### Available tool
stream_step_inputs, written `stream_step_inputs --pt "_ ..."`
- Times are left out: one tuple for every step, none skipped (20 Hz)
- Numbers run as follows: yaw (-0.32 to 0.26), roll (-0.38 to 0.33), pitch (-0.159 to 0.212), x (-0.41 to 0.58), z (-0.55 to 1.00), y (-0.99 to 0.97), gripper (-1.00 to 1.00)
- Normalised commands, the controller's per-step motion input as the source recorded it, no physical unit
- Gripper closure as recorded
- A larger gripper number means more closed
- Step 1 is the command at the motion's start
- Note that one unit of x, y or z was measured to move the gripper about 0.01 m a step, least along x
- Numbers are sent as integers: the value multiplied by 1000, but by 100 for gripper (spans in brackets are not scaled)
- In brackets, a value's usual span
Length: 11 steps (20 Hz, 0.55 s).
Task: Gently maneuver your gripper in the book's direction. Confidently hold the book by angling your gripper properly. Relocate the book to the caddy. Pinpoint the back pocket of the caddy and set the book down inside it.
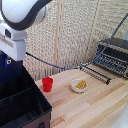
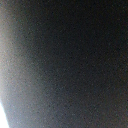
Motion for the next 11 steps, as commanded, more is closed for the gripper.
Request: stream_step_inputs --pt "0 0 155 534 0 20 100" --pt "0 -2 124 440 0 77 100" --pt "0 0 76 323 0 14 -100" --pt "0 0 51 231 0 0 -100" --pt "0 0 65 209 26 0 -100" --pt "0 0 101 274 140 0 -100" --pt "0 57 114 269 189 -160 -100" --pt "-5 65 79 240 191 -203 -100" --pt "-74 63 26 114 297 -343 -100" --pt "10 40 48 131 323 -377 -100" --pt "4 123 110 97 300 -380 -100"
